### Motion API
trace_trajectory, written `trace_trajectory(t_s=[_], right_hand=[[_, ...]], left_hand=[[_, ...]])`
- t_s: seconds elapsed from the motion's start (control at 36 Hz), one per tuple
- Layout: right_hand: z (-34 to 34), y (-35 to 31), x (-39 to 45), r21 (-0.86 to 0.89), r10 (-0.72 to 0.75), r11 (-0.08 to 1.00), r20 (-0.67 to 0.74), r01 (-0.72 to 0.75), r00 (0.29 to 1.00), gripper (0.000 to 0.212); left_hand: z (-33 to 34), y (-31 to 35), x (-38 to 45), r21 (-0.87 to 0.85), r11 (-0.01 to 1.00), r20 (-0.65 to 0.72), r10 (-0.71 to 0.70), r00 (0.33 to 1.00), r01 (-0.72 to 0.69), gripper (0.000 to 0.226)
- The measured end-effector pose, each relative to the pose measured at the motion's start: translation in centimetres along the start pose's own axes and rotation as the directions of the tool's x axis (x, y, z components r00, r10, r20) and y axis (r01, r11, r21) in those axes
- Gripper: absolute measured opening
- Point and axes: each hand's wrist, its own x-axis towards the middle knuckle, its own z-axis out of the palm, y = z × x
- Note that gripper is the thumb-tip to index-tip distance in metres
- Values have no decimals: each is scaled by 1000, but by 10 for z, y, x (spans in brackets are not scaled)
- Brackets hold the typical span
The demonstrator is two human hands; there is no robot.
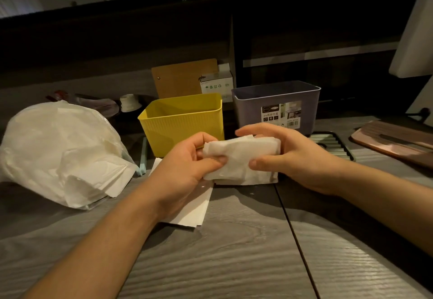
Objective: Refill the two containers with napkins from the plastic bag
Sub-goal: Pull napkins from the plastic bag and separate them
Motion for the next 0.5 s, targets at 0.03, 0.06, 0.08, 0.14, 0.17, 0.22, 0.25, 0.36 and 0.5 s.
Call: trace_trajectory(t_s=[0.03,0.06,0.08,0.14,0.17,0.22,0.25,0.36,0.5], right_hand=[[0,-1,-1,-23,-25,999,21,25,999,52],[0,-1,-2,-49,-46,998,32,48,998,49],[0,-2,-2,-78,-63,995,38,66,997,43],[0,-2,-2,-151,-73,985,38,78,997,27],[0,-2,-2,-189,-74,979,32,79,997,22],[-1,0,-2,-247,-98,964,16,99,995,19],[-1,1,-2,-266,-123,956,10,121,992,19],[-1,3,-1,-319,-214,925,10,206,977,21],[-2,3,-1,-280,-234,933,9,227,972,25]], left_hand=[[1,0,-1,30,999,10,15,1000,-15,16],[1,0,-1,55,998,20,27,999,-28,14],[1,-1,-2,78,996,31,37,999,-39,13],[0,-1,-2,123,991,44,56,997,-61,12],[-1,-2,-1,149,986,50,68,996,-75,12],[-4,-3,0,203,973,75,96,993,-109,16],[-4,-3,0,224,967,87,104,991,-121,19],[-3,-2,-2,276,949,134,122,983,-155,26],[-4,-5,0,354,912,82,191,978,-208,17]])
